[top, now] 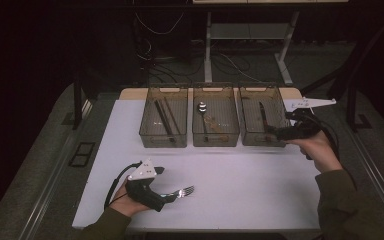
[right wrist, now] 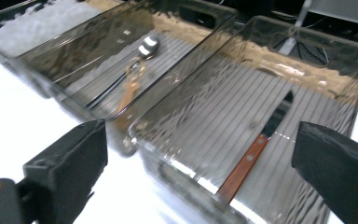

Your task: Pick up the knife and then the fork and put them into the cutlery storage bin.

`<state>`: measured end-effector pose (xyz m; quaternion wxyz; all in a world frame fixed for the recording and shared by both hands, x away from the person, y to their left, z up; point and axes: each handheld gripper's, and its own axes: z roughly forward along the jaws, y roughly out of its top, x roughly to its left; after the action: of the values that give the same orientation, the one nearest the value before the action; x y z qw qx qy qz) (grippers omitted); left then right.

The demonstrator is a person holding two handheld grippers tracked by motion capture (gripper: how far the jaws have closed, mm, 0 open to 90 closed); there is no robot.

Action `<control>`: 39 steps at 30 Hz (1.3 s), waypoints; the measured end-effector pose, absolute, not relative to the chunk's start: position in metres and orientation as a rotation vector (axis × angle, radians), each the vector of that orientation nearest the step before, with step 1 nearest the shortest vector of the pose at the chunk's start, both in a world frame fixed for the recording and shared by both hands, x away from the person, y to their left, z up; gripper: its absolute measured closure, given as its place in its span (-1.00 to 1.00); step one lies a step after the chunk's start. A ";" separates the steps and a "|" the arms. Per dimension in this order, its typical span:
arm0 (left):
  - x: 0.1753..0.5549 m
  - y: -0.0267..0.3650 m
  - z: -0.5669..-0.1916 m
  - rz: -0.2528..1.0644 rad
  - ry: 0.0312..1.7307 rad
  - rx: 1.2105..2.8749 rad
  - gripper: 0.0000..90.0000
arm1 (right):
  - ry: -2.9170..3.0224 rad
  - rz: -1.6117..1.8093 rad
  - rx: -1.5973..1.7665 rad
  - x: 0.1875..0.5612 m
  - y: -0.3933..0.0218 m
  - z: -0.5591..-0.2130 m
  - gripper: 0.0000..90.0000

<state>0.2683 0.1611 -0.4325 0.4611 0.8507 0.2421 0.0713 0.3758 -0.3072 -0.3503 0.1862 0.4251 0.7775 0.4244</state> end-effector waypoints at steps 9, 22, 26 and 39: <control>0.269 0.164 -0.431 0.168 0.597 2.109 -1.00 | 2.223 1.279 1.143 0.335 -0.298 -0.373 -0.92; 0.267 0.175 -0.428 0.173 0.602 2.119 -0.98 | 2.261 1.303 1.103 0.287 -0.291 -0.417 -0.92; 0.266 0.179 -0.426 0.186 0.600 2.129 -0.89 | 2.271 1.316 1.100 0.273 -0.286 -0.429 -0.92; 0.261 0.195 -0.428 0.161 0.570 2.212 -0.26 | 2.319 1.257 1.072 0.260 -0.285 -0.441 -0.92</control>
<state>0.2605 0.1954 -0.4276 0.4132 0.8796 0.2268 0.0639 0.2596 -0.2845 -0.4411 0.1468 0.3723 0.8057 0.4367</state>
